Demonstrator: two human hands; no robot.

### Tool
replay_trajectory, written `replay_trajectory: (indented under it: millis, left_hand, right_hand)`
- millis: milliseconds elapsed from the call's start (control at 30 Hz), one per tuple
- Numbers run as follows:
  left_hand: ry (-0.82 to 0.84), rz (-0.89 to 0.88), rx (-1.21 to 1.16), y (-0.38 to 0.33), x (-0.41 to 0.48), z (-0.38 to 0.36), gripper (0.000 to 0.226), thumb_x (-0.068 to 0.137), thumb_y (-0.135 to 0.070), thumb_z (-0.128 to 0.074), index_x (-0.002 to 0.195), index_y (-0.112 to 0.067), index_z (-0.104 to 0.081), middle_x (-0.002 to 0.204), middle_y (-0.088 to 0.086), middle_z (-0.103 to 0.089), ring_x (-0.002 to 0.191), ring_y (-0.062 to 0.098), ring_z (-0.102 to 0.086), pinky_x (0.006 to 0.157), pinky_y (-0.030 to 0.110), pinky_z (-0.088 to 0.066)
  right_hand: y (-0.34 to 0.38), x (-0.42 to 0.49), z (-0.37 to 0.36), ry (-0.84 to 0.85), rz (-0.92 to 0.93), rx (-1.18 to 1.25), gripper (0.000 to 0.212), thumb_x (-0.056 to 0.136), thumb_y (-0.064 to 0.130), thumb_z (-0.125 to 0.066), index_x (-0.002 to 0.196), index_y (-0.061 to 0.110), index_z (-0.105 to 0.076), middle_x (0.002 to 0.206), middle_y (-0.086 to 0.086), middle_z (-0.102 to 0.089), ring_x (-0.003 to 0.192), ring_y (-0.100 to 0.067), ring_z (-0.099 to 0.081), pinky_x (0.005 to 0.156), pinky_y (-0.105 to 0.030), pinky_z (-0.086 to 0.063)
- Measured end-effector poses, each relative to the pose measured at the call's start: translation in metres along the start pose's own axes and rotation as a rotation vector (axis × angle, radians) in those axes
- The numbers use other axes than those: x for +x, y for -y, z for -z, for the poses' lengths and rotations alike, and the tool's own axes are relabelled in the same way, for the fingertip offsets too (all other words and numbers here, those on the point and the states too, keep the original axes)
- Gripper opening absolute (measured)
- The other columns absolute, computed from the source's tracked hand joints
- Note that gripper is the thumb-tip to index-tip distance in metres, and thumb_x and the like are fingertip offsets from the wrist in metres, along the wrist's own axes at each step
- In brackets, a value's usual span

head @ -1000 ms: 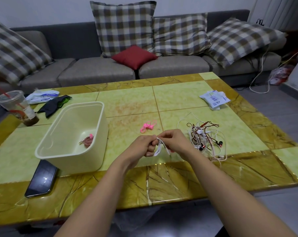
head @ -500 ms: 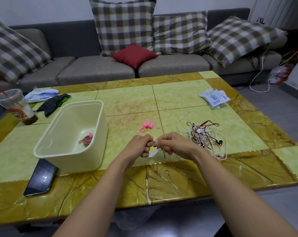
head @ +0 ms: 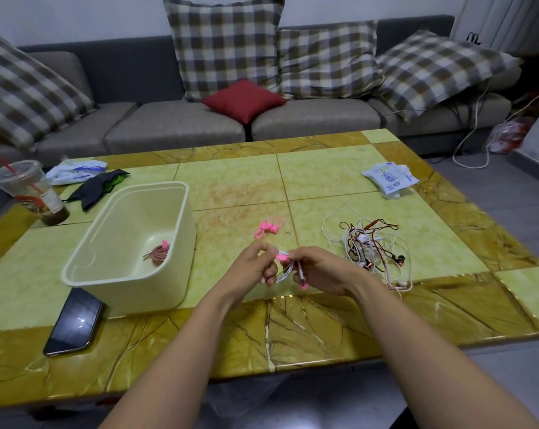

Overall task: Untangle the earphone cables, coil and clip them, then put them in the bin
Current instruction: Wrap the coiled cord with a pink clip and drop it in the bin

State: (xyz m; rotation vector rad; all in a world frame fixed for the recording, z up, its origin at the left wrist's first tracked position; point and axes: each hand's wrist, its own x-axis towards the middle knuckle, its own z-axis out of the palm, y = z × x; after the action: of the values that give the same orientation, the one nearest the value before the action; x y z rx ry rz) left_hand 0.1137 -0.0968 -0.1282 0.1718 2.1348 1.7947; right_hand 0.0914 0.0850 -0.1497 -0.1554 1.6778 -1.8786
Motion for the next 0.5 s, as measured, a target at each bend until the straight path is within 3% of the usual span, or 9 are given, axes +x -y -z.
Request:
replay_trajectory:
  millis: [233,367,500]
  left_hand:
    - [-0.008,-0.023,0.084,0.0011,-0.0020,0.0028,0.013,0.103,-0.018,-0.046,0.100,-0.007,-0.052,0.073,0.002,-0.066,0.062,0.008,-0.062,0.060,0.024,-0.042]
    - [-0.031,-0.109,0.115,-0.0010,-0.0014,-0.0003,0.015,0.102,-0.009,-0.039,0.114,-0.013,-0.047,0.073,0.003,-0.055,0.062,0.009,-0.052,0.060,0.017,-0.041]
    - [-0.031,-0.177,0.126,0.0018,-0.0015,-0.0048,0.016,0.093,-0.013,-0.048,0.106,-0.022,-0.049,0.077,0.010,-0.048,0.067,0.011,-0.045,0.064,0.017,-0.041]
  right_hand:
    - [-0.0050,0.0026,0.0024,0.059,-0.001,-0.022,0.033,0.089,0.031,-0.054,0.102,0.001,-0.062,0.093,-0.016,-0.057,0.058,-0.012,-0.038,0.055,-0.028,-0.030]
    - [-0.0028,0.0024,0.0005,-0.005,0.012,-0.007,0.025,0.096,0.025,-0.051,0.093,0.004,-0.065,0.086,-0.010,-0.054,0.059,-0.012,-0.036,0.056,-0.028,-0.028]
    - [-0.0013,0.0036,-0.0025,-0.074,0.022,0.054,0.023,0.099,0.019,-0.049,0.095,0.004,-0.066,0.076,-0.001,-0.054,0.057,-0.012,-0.035,0.055,-0.026,-0.028]
